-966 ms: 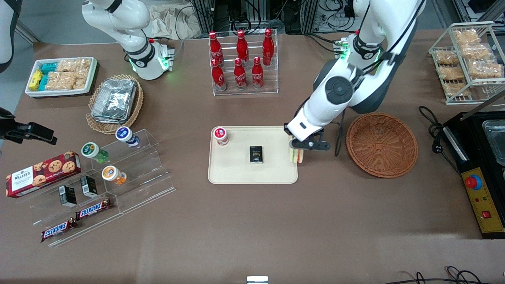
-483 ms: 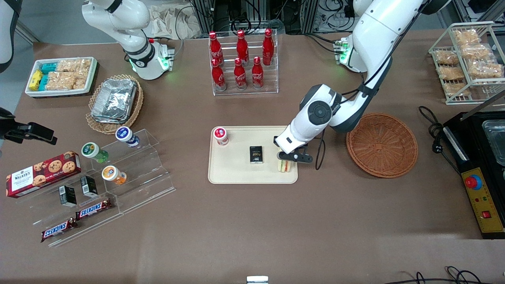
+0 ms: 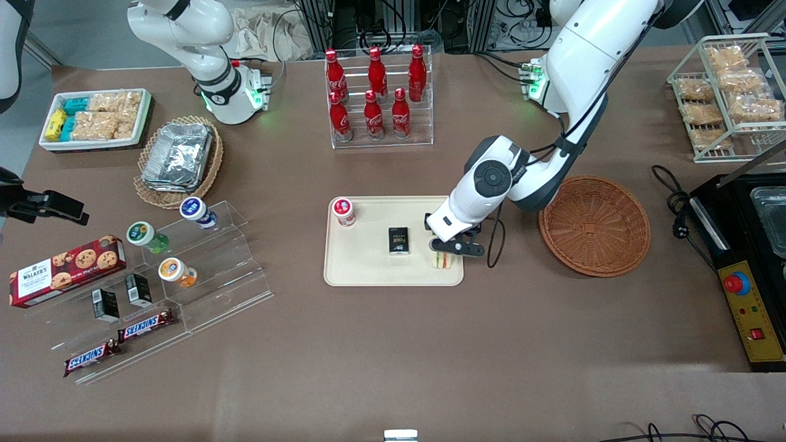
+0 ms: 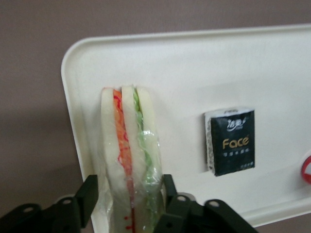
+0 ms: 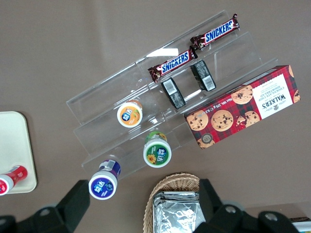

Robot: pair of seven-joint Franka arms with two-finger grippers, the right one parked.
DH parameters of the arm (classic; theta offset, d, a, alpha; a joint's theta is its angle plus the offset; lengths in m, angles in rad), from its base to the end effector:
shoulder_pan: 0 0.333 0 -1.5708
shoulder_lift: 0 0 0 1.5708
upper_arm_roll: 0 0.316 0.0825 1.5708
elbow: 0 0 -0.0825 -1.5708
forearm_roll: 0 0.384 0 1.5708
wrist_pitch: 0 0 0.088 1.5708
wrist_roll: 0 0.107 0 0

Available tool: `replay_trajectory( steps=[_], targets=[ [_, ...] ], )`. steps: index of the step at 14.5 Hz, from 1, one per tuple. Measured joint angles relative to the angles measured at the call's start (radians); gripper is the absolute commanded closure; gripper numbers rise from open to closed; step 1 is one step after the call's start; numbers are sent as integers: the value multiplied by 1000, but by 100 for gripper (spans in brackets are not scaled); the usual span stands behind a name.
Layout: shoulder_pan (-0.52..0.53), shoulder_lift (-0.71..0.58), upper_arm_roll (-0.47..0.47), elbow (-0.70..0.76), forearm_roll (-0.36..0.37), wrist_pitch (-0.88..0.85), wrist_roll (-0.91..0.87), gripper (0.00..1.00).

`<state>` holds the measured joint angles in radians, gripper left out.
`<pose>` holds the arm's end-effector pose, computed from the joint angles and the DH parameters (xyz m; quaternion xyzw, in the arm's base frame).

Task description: Place sandwich from basket to tray

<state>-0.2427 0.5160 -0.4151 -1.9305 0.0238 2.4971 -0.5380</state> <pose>0.5101 -0.3768 0.2479 0.9939 -0.0399 -0.0127 0.1018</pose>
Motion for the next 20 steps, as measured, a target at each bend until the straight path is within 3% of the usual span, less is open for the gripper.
replay_trajectory(
  steps=[4, 11, 15, 20],
  targets=[
    [0, -66, 30, 72, 7, -59, -162, 0],
    [38, -342, 171, 219, 7, -553, -152, 0],
    [43, -520, 304, 212, -4, -756, 4, 0],
    [48, -658, 530, 128, -28, -828, 482, 0]
  ],
)
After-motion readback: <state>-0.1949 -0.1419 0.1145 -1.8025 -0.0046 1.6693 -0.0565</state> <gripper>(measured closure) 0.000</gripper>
